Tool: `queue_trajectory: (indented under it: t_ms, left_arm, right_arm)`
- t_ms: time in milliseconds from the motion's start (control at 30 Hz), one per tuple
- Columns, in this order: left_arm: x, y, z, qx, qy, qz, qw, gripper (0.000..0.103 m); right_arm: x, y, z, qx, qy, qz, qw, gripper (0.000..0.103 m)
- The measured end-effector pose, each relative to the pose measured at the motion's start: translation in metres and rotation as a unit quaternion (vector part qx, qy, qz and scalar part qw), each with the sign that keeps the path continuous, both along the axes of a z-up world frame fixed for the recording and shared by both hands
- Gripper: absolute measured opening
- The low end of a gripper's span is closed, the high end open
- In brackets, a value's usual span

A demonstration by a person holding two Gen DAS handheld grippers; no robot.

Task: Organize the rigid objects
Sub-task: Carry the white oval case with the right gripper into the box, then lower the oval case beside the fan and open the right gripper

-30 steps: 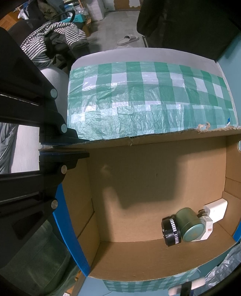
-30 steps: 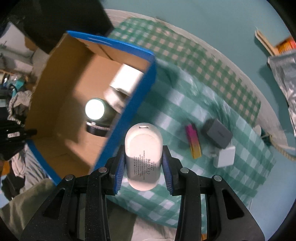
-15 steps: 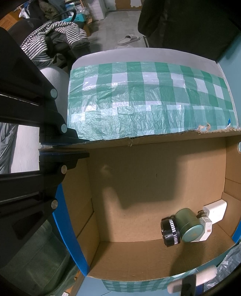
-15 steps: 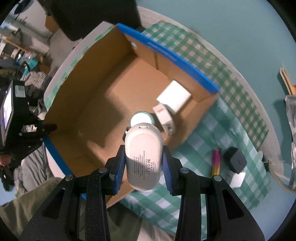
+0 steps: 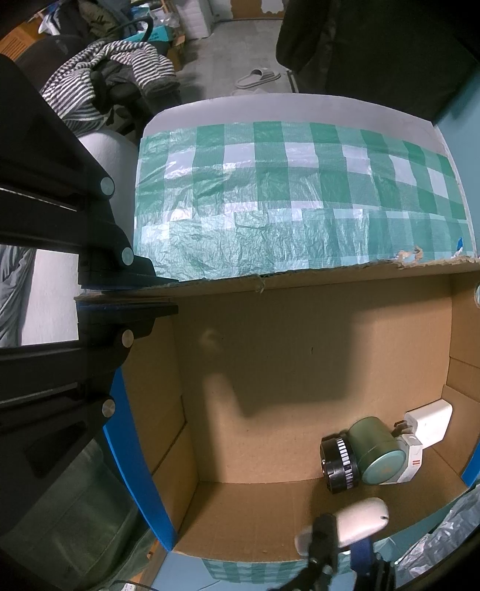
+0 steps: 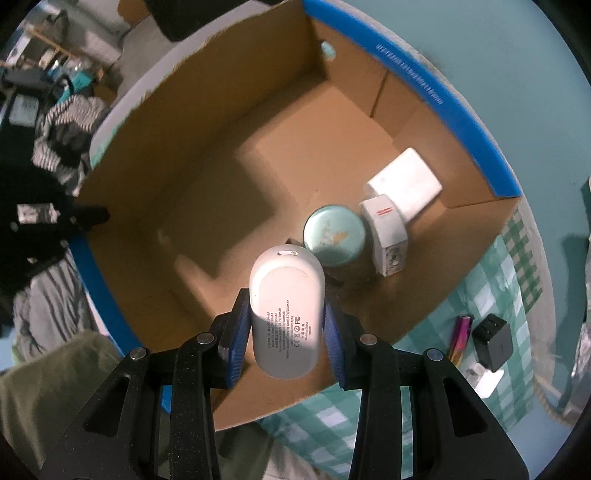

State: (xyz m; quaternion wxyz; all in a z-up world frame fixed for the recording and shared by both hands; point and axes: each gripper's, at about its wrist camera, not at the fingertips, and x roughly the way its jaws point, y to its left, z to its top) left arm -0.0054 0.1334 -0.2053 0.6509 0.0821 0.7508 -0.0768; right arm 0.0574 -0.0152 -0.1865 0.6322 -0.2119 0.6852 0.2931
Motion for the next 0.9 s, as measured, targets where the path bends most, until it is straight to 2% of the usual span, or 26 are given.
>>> queue_trajectory:
  t_ms: [200,500,900]
  left_arm:
    - [0.0,0.0,-0.001,0.0,0.0,0.001,1.0,0.005]
    - [-0.002,0.001,-0.003,0.001,0.0,0.002,1.0,0.005]
    - [-0.002,0.0,-0.003,0.004,0.002,0.0,1.0,0.005]
  right_arm:
    - [-0.007,0.001,-0.014,-0.017,0.004,0.026,0.999,0.037]
    - [-0.006,-0.007,-0.023,-0.028,0.008,0.021,0.999,0.037]
    - [0.003,-0.016,0.005,0.004,-0.005,-0.002,1.0,0.038]
